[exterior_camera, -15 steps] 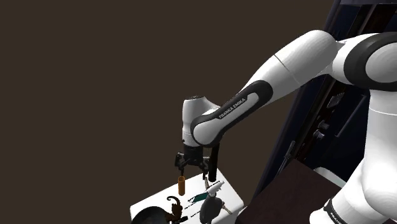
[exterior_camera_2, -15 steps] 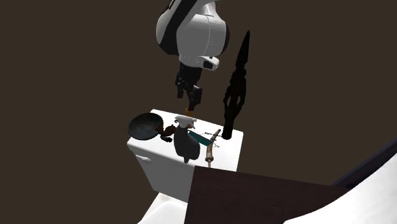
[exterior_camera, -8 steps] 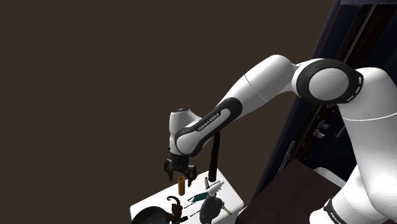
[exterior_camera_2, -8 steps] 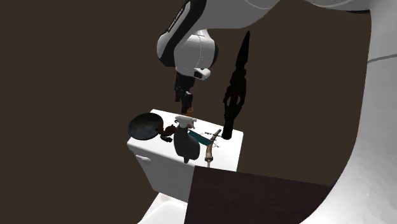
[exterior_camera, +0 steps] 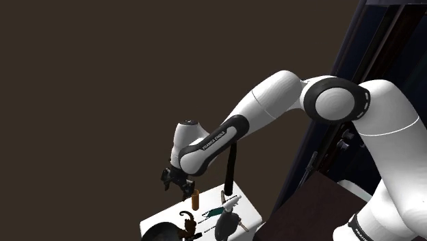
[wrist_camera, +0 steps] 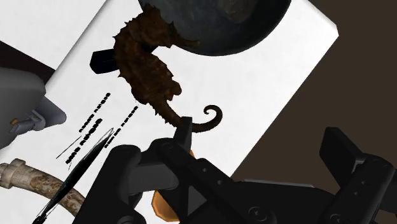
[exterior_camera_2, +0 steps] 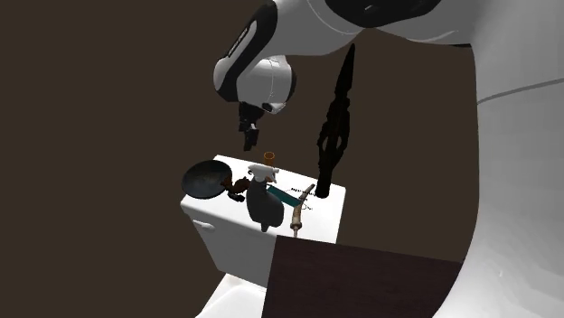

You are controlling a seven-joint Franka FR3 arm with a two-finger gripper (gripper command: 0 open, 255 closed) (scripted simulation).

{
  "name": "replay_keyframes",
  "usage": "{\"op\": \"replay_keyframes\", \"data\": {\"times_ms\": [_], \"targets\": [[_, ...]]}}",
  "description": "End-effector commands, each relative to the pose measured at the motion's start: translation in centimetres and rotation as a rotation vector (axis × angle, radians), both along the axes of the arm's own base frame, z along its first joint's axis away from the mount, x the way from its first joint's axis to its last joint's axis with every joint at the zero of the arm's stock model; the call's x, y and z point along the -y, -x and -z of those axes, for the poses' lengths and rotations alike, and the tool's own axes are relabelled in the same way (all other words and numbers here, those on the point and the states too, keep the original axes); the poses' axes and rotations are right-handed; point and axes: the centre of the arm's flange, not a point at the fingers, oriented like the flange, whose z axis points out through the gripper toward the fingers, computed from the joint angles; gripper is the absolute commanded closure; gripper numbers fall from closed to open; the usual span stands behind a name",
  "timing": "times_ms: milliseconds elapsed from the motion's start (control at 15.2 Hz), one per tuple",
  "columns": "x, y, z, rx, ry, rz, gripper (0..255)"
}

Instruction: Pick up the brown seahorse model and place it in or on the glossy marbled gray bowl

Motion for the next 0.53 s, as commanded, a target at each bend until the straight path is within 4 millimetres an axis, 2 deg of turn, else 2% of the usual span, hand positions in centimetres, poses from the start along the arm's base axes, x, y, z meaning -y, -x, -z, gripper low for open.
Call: {"op": "replay_keyframes", "data": {"times_ms": [0, 66, 462], "targets": [[2.09, 1.6, 5.48, -0.182, 0.093, -0.019, 0], [1.94, 1.8, 6.27, -0.182, 0.093, -0.019, 0], [1.94, 1.8, 6.27, -0.182, 0.093, -0.019, 0]]}}
